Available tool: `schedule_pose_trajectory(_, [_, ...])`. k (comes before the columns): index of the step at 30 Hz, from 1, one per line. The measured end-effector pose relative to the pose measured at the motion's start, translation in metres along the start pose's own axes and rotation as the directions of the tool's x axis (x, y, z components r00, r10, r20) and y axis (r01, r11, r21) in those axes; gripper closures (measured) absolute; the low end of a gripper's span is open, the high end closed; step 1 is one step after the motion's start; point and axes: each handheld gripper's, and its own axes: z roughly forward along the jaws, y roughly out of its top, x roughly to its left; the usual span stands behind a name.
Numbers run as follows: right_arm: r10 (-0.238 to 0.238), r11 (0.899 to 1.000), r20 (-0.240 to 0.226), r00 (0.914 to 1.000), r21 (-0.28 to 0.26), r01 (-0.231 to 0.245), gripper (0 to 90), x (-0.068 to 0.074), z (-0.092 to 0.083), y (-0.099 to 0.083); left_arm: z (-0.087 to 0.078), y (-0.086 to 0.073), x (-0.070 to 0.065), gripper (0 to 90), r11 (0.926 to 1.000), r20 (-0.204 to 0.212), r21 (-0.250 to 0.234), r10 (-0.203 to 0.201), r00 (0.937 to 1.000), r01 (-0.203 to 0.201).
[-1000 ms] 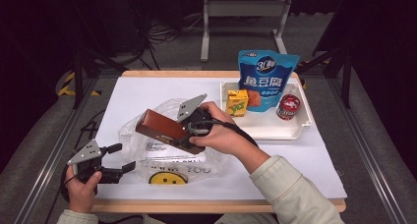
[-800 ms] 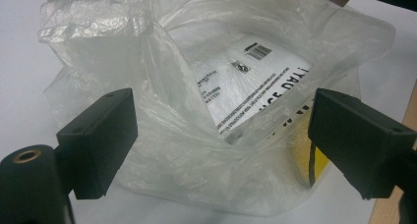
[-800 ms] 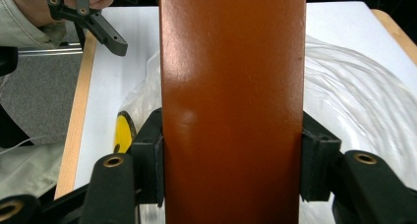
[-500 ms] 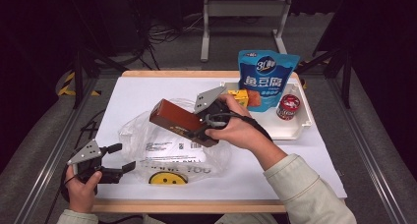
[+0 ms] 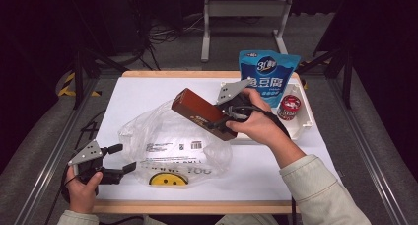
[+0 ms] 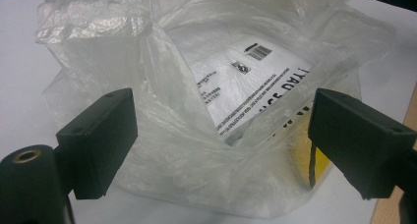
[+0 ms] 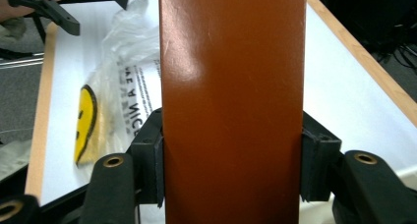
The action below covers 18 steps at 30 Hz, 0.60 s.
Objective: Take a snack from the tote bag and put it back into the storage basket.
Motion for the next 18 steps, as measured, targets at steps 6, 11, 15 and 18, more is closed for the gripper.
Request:
schedule_pose_trajectory(6, [0.022,1.000,0.030,0.9993,-0.018,-0.021,42.3,-0.012,-0.013,-0.010,0.002,0.000,-0.001,12.2,1.0000,0.006,0.004,-0.005,1.0000,0.005])
schedule_pose_trajectory(11, [0.031,0.999,0.053,0.9981,-0.018,-0.030,42.3,-0.019,-0.020,-0.016,0.002,0.000,0.000,12.2,1.0000,0.006,-0.002,-0.006,1.0000,0.006])
schedule_pose_trajectory(15, [0.047,0.999,0.072,0.9963,-0.020,-0.046,42.2,-0.027,-0.028,-0.024,0.003,0.000,0.000,12.2,0.9999,0.008,-0.001,-0.011,0.9999,0.011])
schedule_pose_trajectory(18, [0.063,0.998,0.093,0.9937,-0.021,-0.062,42.2,-0.033,-0.034,-0.031,0.003,0.000,0.000,12.2,0.9999,0.007,-0.001,-0.012,0.9999,0.012])
